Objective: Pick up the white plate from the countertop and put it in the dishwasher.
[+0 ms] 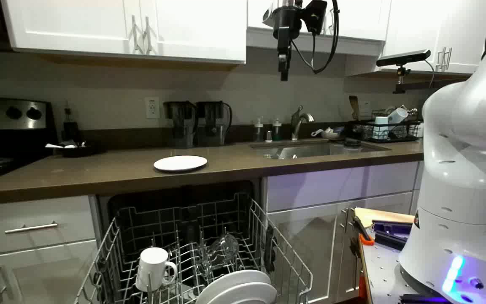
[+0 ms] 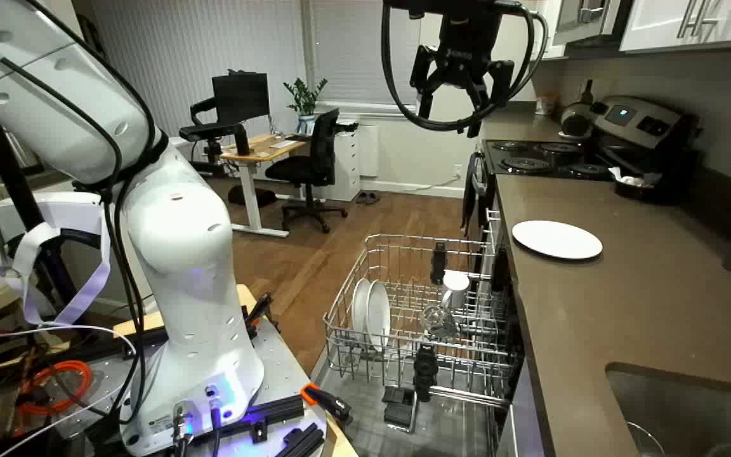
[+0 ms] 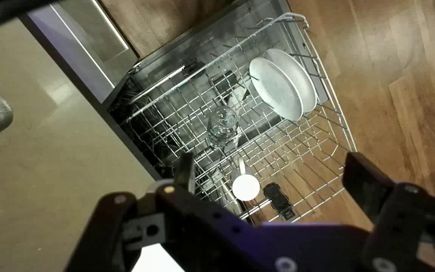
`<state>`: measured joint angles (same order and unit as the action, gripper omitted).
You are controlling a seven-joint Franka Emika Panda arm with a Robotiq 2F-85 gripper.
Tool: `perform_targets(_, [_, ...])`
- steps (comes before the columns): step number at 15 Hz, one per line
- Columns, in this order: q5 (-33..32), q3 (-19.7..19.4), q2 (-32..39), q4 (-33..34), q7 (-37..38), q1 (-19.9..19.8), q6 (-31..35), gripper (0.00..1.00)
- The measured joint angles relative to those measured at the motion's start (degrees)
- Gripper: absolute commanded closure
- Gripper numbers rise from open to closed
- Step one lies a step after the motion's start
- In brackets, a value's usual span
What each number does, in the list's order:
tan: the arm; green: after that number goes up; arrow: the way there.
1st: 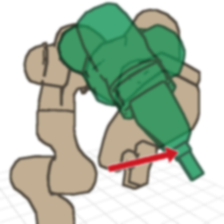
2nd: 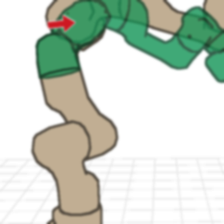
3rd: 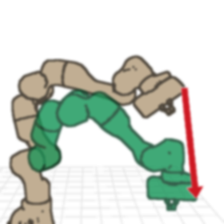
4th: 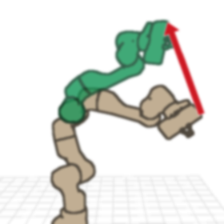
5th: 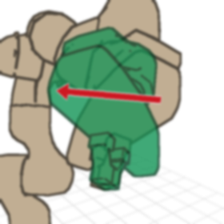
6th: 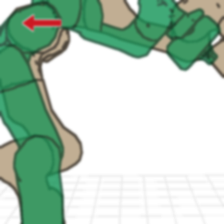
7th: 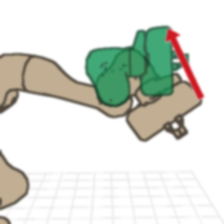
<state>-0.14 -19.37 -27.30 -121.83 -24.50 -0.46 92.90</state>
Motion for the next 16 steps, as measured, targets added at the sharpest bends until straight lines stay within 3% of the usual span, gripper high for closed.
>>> perform_targets(16, [0.0, 1.8, 1.6, -2.2, 0.0, -0.1, 2.2, 0.0])
